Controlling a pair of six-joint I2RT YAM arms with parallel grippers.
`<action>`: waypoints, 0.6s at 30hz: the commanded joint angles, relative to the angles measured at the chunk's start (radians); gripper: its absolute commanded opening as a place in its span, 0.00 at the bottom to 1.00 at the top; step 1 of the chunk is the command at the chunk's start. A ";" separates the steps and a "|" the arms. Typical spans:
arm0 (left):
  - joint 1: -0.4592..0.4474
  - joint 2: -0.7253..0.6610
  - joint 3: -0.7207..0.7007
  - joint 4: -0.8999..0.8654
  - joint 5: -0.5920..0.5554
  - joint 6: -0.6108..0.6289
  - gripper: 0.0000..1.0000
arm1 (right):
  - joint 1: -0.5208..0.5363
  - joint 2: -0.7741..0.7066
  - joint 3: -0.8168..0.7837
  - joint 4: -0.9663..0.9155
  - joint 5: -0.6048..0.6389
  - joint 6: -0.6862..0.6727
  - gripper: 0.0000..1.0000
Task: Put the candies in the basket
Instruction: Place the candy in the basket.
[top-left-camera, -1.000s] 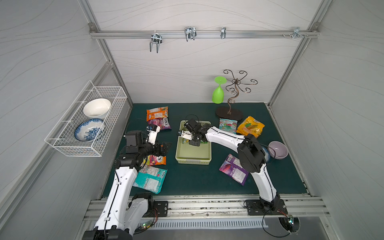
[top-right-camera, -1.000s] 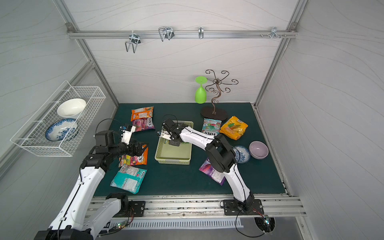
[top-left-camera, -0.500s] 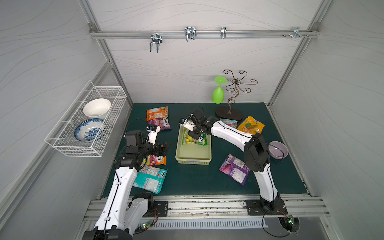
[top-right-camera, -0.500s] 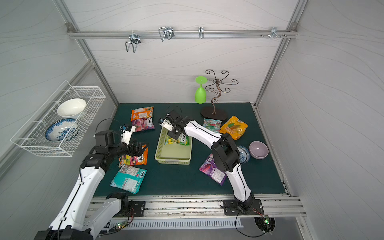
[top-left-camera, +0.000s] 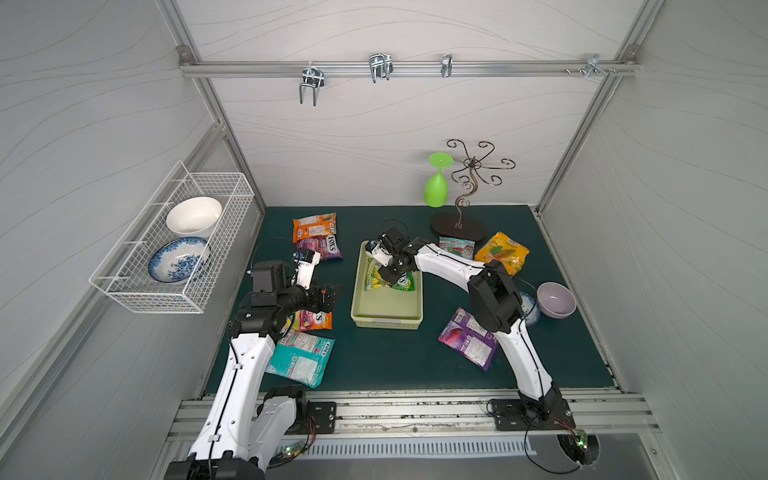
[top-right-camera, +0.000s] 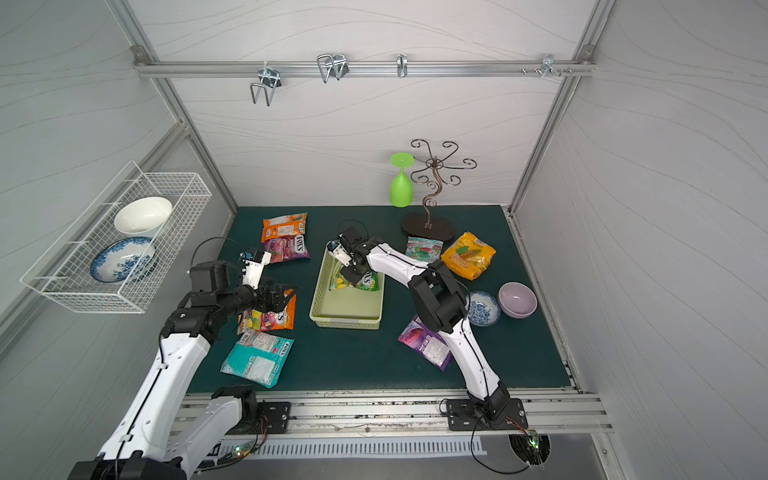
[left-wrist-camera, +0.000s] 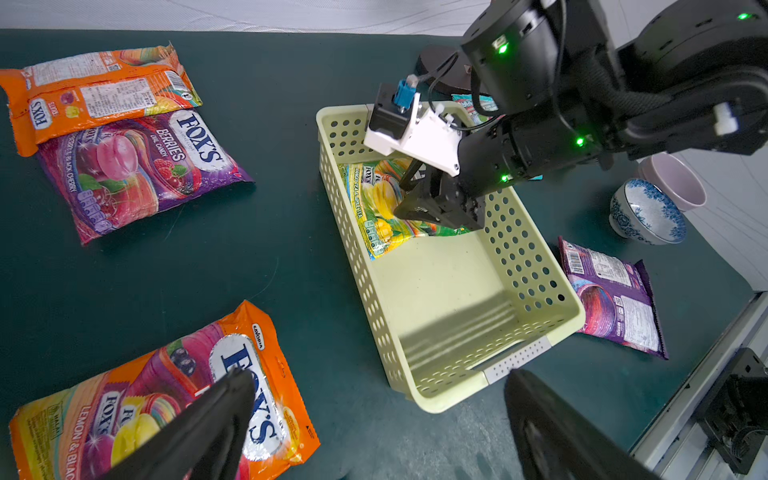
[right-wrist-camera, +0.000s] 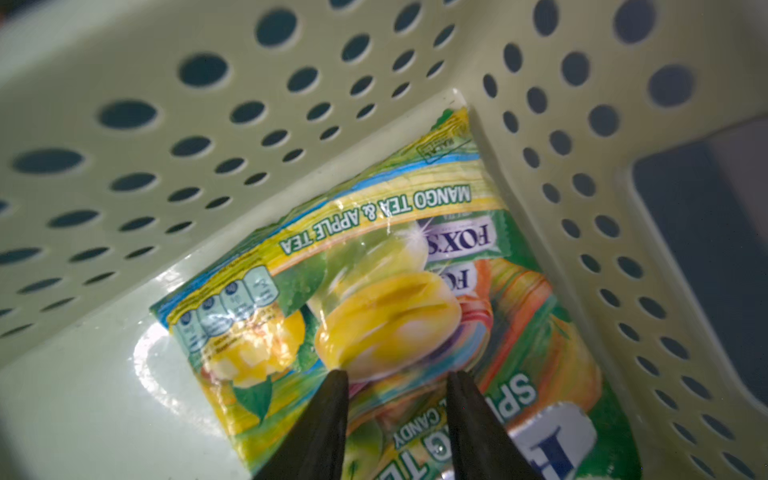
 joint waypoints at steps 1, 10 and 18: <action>-0.003 -0.006 0.038 0.023 -0.001 -0.005 0.98 | 0.007 0.023 0.007 -0.013 -0.017 0.027 0.44; -0.011 -0.012 0.028 0.048 0.003 -0.041 0.98 | 0.006 -0.110 -0.034 -0.029 0.004 0.046 0.52; -0.036 -0.005 0.068 0.018 -0.080 -0.118 0.98 | 0.004 -0.333 -0.189 -0.013 0.014 0.094 0.61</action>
